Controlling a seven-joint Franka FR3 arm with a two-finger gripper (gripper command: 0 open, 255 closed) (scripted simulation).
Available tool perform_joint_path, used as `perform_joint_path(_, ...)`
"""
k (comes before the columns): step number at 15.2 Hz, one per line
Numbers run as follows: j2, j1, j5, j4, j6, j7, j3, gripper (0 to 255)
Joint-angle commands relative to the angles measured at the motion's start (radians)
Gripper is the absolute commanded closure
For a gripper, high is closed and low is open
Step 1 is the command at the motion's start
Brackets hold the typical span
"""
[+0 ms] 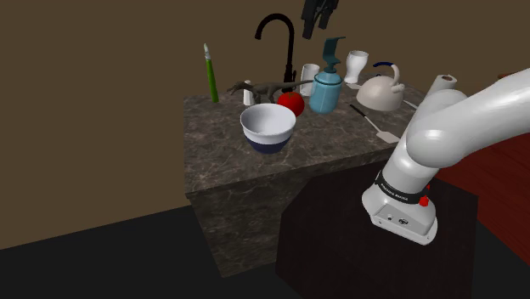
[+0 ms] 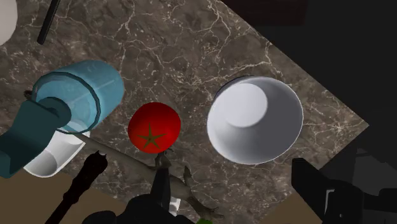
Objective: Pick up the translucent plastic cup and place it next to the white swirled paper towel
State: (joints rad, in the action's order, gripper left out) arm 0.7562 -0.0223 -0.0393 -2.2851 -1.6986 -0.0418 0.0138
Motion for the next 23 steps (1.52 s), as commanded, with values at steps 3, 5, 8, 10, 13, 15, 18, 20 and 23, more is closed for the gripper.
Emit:
perform_joint_path(3,-0.023,0.010,-0.019,-0.017,-0.035,-0.044,-0.038,0)
perform_joint_path(5,-0.051,0.020,-0.037,-0.029,-0.071,-0.089,-0.077,0)
perform_joint_path(8,-0.103,0.034,-0.060,-0.037,-0.126,-0.155,-0.134,0)
perform_joint_path(10,-0.144,0.043,-0.073,-0.036,-0.162,-0.199,-0.172,0)
perform_joint_path(13,-0.213,0.053,-0.087,-0.025,-0.216,-0.265,-0.229,0)
perform_joint_path(15,-0.265,0.058,-0.091,-0.012,-0.251,-0.311,-0.266,0)
perform_joint_path(18,-0.350,0.063,-0.089,0.018,-0.301,-0.381,-0.322,0)
perform_joint_path(20,-0.412,0.066,-0.081,0.044,-0.332,-0.430,-0.358,0)
perform_joint_path(23,-0.512,0.069,-0.055,0.093,-0.373,-0.507,-0.409,0)
